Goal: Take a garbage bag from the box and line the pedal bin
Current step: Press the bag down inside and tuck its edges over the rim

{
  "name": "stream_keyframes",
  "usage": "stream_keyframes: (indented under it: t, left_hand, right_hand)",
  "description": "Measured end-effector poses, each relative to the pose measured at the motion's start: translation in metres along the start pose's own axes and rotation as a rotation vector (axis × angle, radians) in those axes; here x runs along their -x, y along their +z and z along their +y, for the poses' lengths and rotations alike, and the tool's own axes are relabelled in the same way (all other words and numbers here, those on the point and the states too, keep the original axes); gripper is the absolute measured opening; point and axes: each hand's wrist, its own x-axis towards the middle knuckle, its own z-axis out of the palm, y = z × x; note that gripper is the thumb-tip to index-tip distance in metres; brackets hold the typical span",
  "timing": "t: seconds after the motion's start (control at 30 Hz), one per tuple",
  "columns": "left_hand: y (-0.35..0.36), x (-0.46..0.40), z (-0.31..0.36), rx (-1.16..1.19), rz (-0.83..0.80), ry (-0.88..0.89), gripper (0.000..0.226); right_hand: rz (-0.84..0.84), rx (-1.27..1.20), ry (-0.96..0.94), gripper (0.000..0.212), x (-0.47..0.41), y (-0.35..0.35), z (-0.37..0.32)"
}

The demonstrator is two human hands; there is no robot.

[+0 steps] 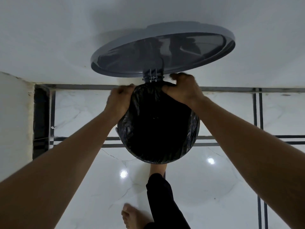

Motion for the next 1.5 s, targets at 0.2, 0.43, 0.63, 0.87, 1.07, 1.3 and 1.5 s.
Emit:
stream_keyframes:
  t: [0.2, 0.43, 0.63, 0.87, 1.07, 1.3, 1.5]
  left_hand:
    - [-0.007, 0.028, -0.027, 0.100, 0.107, -0.122, 0.038]
    - [-0.023, 0.024, -0.044, 0.336, -0.049, -0.247, 0.047]
    - [-0.022, 0.097, -0.021, 0.089, 0.152, 0.130, 0.034]
    - [-0.047, 0.165, 0.042, -0.313, 0.511, 1.091, 0.058]
    - [-0.063, 0.126, 0.088, -0.693, 0.290, 1.096, 0.057]
    - [-0.073, 0.137, 0.077, -0.607, 0.126, 1.062, 0.044]
    - [-0.076, 0.149, 0.046, -0.598, 0.041, 1.071, 0.042]
  right_hand:
    - [0.301, 0.143, -0.229, 0.037, 0.034, 0.025, 0.028]
    - [0.078, 0.051, -0.047, 0.028, 0.020, 0.016, 0.018]
    - [0.376, -0.240, -0.091, 0.012, 0.095, -0.011, -0.006]
    - [0.854, -0.050, -0.608, 0.017, 0.155, -0.100, -0.062]
    - [0.111, 0.274, -0.616, 0.058, 0.112, -0.150, -0.058]
    - [0.213, 0.309, -0.611, 0.042, 0.141, -0.135, -0.053]
    - [0.387, 0.440, -0.587, 0.046, 0.180, -0.092, -0.038]
